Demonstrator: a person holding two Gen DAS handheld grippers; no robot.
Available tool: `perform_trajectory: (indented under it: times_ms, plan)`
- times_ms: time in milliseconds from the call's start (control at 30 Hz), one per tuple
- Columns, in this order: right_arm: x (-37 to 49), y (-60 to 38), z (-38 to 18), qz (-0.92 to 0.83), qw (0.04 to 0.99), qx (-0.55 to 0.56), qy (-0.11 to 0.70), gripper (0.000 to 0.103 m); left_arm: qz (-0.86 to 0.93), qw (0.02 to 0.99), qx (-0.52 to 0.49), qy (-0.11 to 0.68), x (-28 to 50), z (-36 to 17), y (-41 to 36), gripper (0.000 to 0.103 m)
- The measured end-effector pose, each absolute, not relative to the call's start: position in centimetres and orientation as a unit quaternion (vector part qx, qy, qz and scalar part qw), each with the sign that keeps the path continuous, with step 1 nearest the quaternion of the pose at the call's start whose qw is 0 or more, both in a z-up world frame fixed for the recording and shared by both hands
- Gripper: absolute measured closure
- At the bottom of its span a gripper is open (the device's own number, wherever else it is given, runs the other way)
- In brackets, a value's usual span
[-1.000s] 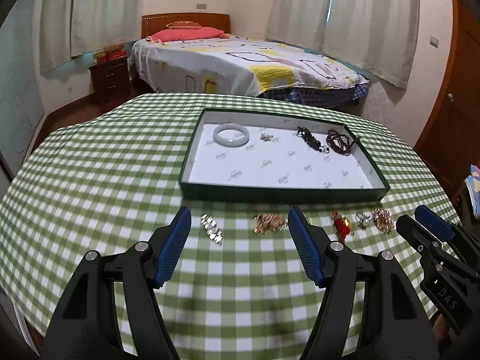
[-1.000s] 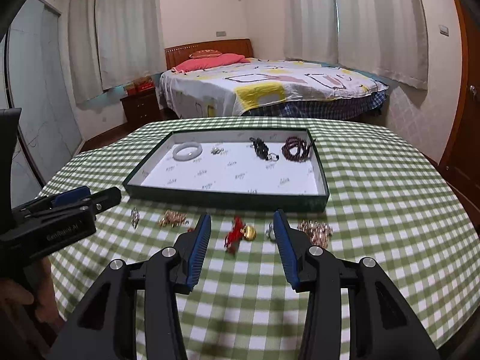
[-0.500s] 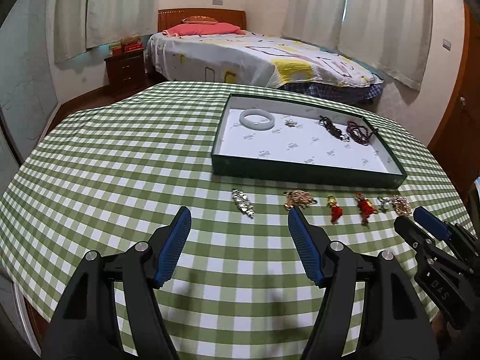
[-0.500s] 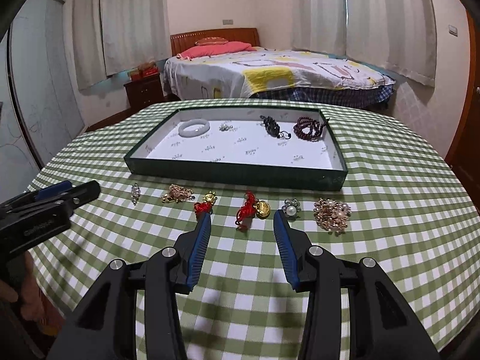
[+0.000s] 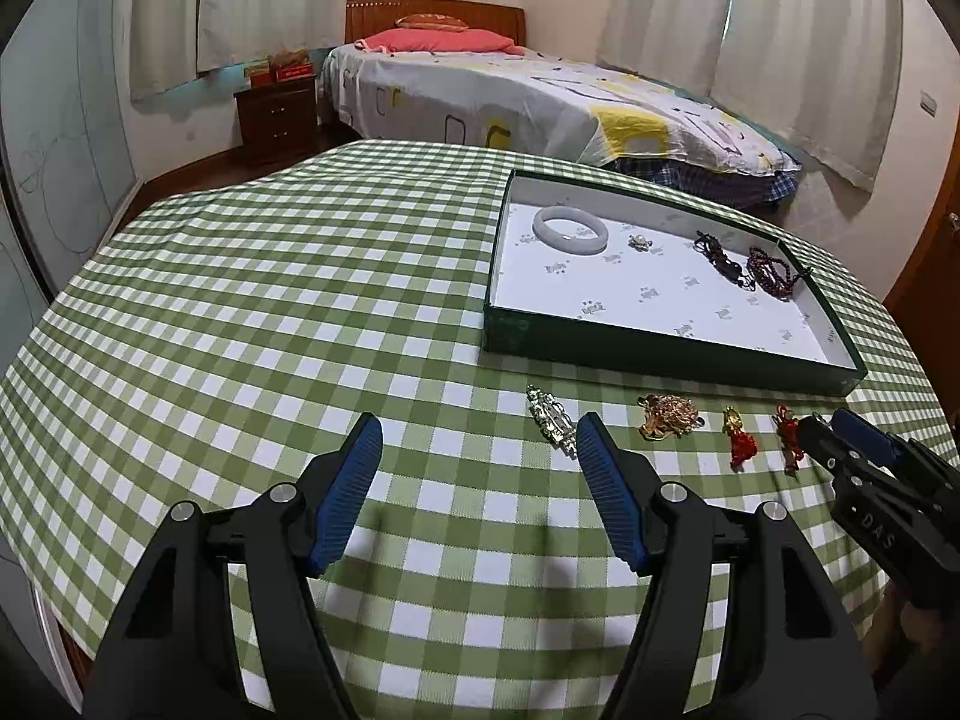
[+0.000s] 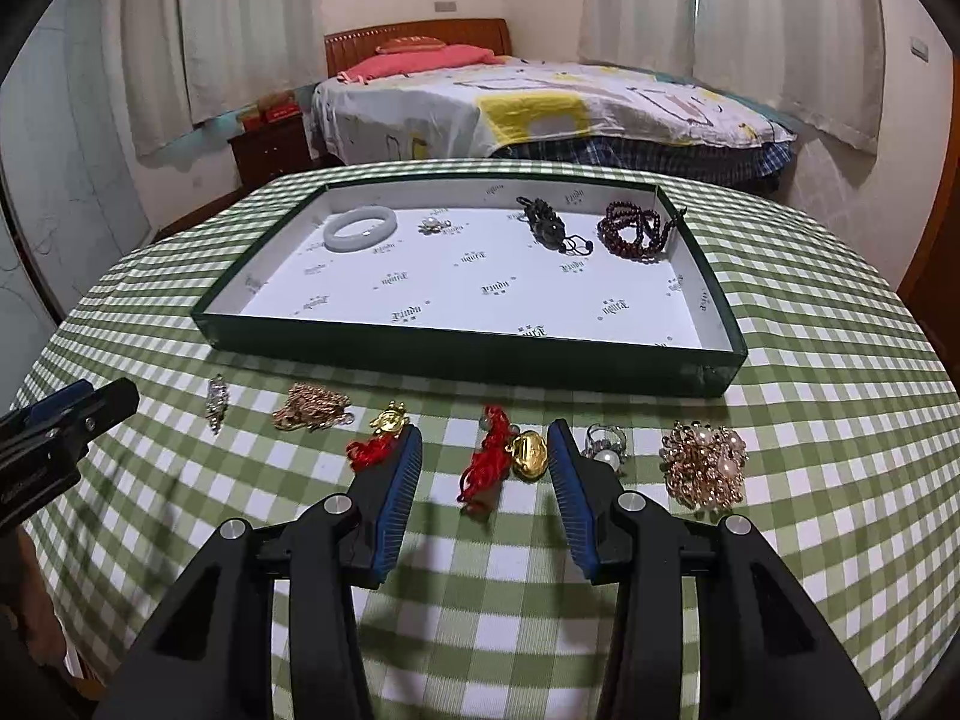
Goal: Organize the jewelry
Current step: 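Close the right tool on the red tassel charm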
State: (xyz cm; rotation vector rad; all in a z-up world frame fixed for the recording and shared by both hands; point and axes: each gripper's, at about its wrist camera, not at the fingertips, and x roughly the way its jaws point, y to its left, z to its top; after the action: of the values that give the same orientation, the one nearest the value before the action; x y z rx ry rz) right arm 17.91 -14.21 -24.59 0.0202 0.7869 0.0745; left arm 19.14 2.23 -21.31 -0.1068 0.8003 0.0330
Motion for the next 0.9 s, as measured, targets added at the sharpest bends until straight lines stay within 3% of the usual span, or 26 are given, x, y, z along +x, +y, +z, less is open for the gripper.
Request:
perform_trajectory:
  times_ms: [400,900]
  plan:
    - [18.4,-14.2,-26.1,0.046,0.909,0.011,0.414,0.087,0.012,0.914,-0.054,0.402,19.8,-22.4,2.0,0.037]
    - [17.6,-15.6,-24.6,0.049,0.922,0.026,0.383,0.092,0.002,0.910,-0.046,0.413,21.1,-23.2,0.9,0.037]
